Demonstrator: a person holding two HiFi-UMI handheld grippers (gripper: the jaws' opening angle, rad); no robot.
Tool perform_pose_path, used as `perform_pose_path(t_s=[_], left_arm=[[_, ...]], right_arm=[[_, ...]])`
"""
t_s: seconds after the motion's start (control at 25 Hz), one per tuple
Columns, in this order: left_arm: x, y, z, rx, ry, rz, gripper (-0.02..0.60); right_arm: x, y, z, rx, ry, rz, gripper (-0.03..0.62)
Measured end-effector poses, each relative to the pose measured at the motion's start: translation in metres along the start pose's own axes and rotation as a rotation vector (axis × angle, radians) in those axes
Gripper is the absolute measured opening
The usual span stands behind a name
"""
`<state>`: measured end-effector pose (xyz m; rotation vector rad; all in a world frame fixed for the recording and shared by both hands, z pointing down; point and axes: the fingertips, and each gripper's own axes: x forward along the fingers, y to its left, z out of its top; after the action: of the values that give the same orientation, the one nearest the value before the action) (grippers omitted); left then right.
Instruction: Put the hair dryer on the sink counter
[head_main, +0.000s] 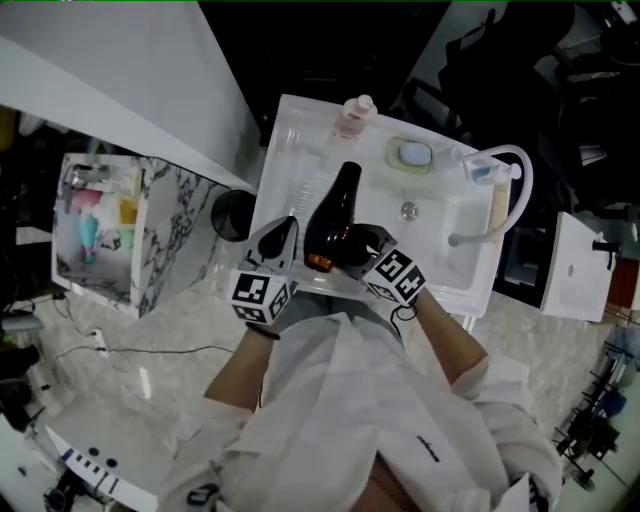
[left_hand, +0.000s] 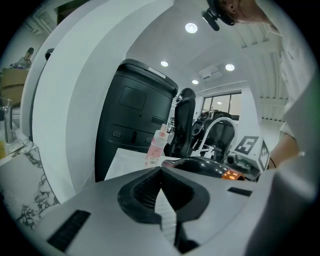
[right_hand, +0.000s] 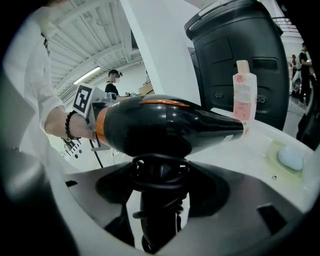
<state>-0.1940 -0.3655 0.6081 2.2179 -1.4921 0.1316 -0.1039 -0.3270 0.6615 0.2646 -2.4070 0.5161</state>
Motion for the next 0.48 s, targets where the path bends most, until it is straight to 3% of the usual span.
perform_pose_path(t_s=[0.48], left_arm=[[0.016, 0.018, -0.016, -0.018, 0.025, -0.006, 0.023]], right_arm=[[0.032, -0.023, -0.021, -0.031, 0.108, 0.009, 0.311]])
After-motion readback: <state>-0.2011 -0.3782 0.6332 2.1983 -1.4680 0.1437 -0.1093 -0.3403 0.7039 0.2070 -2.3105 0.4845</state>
